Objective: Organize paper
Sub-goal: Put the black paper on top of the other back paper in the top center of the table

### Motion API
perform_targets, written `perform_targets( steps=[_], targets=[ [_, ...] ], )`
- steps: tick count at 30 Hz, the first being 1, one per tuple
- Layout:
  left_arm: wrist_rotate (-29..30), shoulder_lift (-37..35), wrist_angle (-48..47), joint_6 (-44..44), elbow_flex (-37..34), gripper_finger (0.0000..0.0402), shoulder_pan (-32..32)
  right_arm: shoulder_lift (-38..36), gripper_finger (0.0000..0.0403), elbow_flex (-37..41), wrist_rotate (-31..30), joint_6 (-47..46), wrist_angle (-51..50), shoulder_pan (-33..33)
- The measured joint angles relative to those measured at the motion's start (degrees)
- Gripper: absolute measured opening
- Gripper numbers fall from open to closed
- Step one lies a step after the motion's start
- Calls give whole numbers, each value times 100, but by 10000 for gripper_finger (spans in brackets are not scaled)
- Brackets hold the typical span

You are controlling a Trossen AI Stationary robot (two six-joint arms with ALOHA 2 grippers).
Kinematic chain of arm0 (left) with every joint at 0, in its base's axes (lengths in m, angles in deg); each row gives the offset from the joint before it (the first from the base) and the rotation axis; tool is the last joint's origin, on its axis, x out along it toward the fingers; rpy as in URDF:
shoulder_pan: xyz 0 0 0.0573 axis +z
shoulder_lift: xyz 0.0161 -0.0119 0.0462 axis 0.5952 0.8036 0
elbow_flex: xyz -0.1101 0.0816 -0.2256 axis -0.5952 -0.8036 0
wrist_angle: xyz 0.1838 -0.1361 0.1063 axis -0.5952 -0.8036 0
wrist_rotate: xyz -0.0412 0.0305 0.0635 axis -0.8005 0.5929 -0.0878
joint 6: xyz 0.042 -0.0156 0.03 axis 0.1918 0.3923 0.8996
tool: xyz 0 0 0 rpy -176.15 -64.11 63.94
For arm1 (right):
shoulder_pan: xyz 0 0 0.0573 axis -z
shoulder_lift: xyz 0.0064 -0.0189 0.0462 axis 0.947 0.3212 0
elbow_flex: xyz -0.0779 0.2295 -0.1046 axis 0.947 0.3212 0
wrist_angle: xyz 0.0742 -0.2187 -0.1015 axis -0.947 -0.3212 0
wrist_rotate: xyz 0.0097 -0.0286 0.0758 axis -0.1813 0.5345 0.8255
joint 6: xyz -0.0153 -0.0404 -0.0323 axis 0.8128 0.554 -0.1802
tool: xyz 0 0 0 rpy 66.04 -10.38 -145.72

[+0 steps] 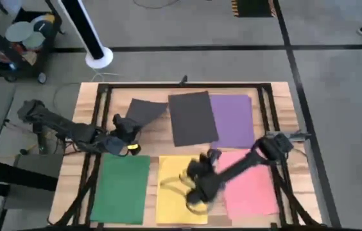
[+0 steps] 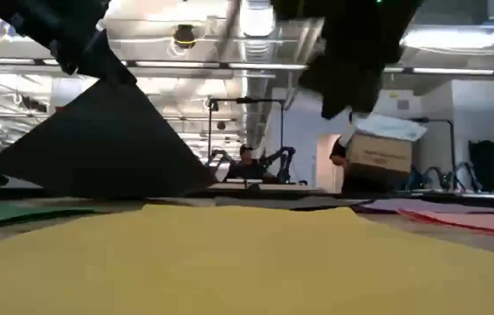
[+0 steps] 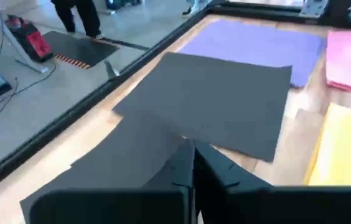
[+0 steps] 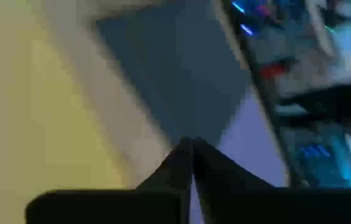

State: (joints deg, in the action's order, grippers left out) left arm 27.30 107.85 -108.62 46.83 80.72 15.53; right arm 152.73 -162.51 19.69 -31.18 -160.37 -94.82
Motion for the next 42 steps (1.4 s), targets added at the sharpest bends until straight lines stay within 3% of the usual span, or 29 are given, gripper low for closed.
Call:
perform_targets(
  steps=[5, 12, 25, 28, 35, 42],
  targets=[
    [-39, -2, 100, 97, 0, 0, 0, -195, 1, 665, 40, 954, 1580, 755],
    [-116, -2, 147, 155, 0, 0, 0, -405, 0, 1359, 652, 2000, 3660, 1456],
    [-159, -2, 176, 212, 0, 0, 0, -433, 0, 1944, 2247, 3009, 6501, 1996],
    [-86, -2, 322, 328, 0, 0, 0, -419, 0, 1859, 2501, 3166, 6627, 1980],
    [-24, -2, 882, 716, 0, 0, 0, -421, 0, 1638, 2421, 3430, 6527, 1871],
    [-13, -2, 984, 782, 2, 0, 0, -444, 0, 1061, 1844, 3435, 5713, 1765]
  ],
)
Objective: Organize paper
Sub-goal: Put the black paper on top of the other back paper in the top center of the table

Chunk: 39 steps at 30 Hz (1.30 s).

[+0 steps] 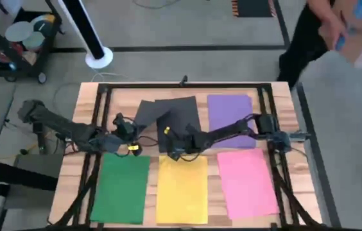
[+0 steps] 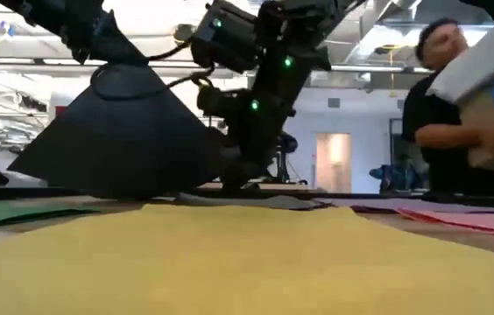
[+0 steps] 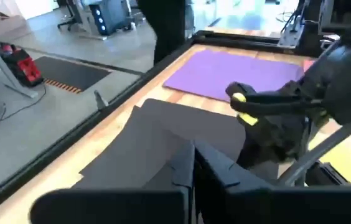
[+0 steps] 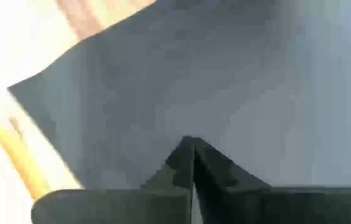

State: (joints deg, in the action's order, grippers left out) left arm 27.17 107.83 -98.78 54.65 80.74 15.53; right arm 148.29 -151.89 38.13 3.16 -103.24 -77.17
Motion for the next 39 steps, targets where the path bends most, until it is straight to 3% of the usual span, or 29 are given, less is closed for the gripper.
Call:
perform_targets(
  steps=[3, 8, 15, 20, 29, 39],
  targets=[
    [0, 0, -4, -6, 0, 0, 0, -9, 0, -245, -344, -27, -627, -50],
    [-51, 0, -8, -65, 0, 0, 0, -10, 0, -257, -359, -755, -1706, -29],
    [-96, 0, 55, -76, 0, 0, 0, 4, 0, 471, 207, -925, -507, 19],
    [-109, 0, 99, -36, 0, 0, 2, -18, 0, 725, 216, -874, 185, 137],
    [-79, 66, 278, 187, -2, 0, 47, -9, 0, 732, 350, -509, 563, 267],
    [-298, 587, 717, 424, -4, 0, 566, -297, 0, 742, 175, -279, 630, 202]
  ],
)
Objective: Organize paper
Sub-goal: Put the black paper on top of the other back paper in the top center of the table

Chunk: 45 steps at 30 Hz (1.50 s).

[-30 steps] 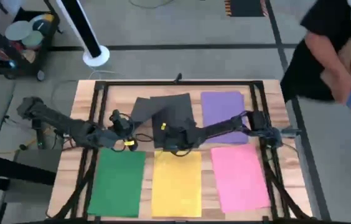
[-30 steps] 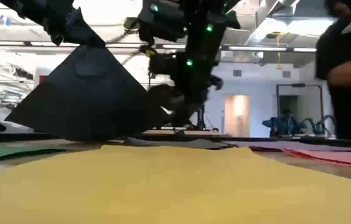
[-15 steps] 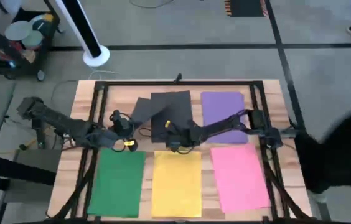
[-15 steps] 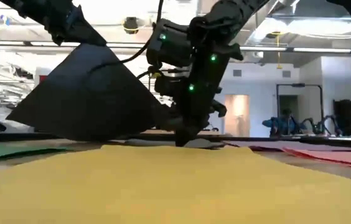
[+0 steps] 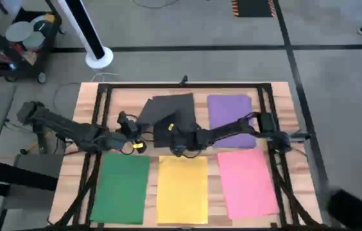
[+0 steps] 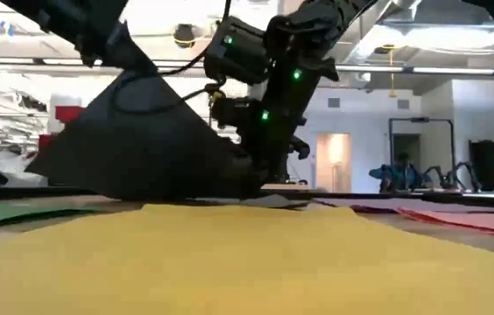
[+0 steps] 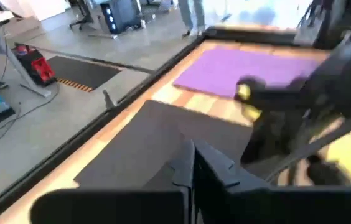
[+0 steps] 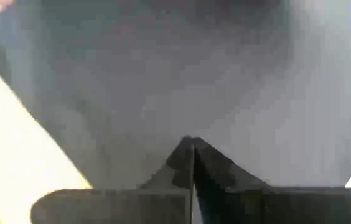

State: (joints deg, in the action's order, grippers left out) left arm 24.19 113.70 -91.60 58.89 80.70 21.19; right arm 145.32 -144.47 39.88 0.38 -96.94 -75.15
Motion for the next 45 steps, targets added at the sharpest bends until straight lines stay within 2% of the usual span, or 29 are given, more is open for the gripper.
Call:
perform_targets(
  steps=[6, 16, 26, 36, 45],
  targets=[
    [-267, 356, 776, 113, 2, 0, 376, -331, 0, 0, -70, 3, -122, -137],
    [-1229, 1152, 2023, 433, 2, 0, 834, -972, 0, -2, -73, -259, -529, -734],
    [-1349, 2323, 3067, 241, 2, 0, 1223, -1085, 0, -4, -40, -499, -1009, -1300],
    [-1330, 3456, 4718, -475, 30, 0, 1401, -1085, 0, -4, -94, -530, -1281, -1370],
    [-1269, 4242, 4882, -968, 752, 0, 1401, -1085, 0, -7, -68, -524, -1399, -1452]
  ],
)
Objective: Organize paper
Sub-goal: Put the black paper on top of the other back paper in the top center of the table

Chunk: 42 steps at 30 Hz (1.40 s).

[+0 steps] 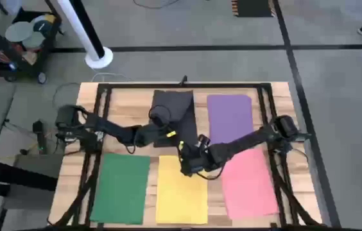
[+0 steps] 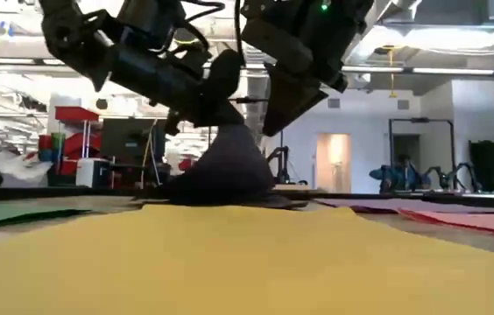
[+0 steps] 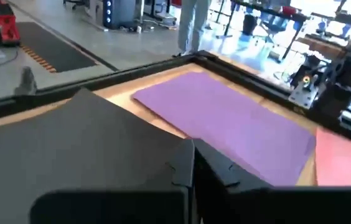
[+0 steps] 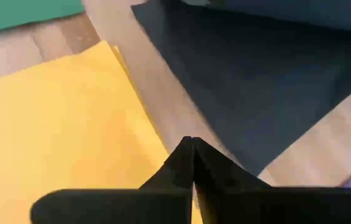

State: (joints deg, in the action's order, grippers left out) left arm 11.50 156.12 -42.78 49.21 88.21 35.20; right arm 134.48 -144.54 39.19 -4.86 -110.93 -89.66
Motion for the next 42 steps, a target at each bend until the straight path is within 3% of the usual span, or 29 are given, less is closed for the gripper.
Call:
perform_targets(
  steps=[11, 18, 23, 32, 42],
  targets=[
    [24, 798, -149, -248, 744, 0, 21, 0, 0, -2, 92, -174, -211, -253],
    [718, 877, -412, -695, 752, 0, 31, 0, 0, -2, 92, -260, -382, -430],
    [804, 871, -390, -750, 750, 0, 26, 0, 0, -2, 90, -262, -382, -458],
    [-55, 868, -598, -303, 750, 16, 31, 0, 7, -2, 90, -286, -375, -456],
    [-344, 868, -876, -232, 750, 97, 28, 0, 71, -2, 92, -319, -379, -465]
  ],
)
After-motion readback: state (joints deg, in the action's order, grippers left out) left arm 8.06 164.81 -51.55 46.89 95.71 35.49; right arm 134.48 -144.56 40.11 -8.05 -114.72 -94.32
